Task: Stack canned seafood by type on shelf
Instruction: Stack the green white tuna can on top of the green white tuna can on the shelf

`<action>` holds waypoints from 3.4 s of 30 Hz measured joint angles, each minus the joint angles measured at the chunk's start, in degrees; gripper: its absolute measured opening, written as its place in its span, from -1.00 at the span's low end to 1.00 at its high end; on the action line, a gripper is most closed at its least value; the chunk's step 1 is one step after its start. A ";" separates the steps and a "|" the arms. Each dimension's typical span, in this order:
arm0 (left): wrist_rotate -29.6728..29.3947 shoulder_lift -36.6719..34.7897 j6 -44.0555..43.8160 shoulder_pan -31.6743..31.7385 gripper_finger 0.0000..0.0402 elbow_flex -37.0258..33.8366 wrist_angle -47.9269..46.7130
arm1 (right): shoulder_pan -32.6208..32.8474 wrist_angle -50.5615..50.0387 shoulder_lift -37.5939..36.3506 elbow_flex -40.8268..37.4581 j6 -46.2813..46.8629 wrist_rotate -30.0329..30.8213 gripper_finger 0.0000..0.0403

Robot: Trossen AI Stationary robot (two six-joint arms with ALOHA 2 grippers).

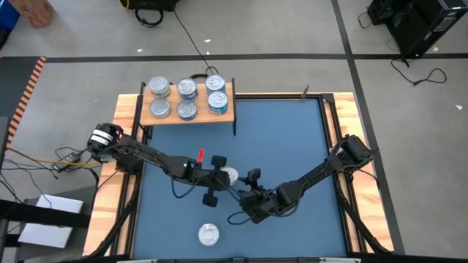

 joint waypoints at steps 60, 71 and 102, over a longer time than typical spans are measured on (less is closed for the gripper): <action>-7.75 3.75 16.82 -9.01 -0.36 -8.00 3.15 | -0.10 3.19 0.09 -0.07 2.14 -2.89 0.38; -8.13 3.90 14.57 -7.34 -0.97 -7.13 4.73 | 0.26 2.29 0.09 -0.07 1.63 -9.14 0.39; -2.81 0.69 5.30 -3.73 -1.00 0.68 5.60 | 0.85 11.13 9.24 0.00 -18.75 12.47 0.50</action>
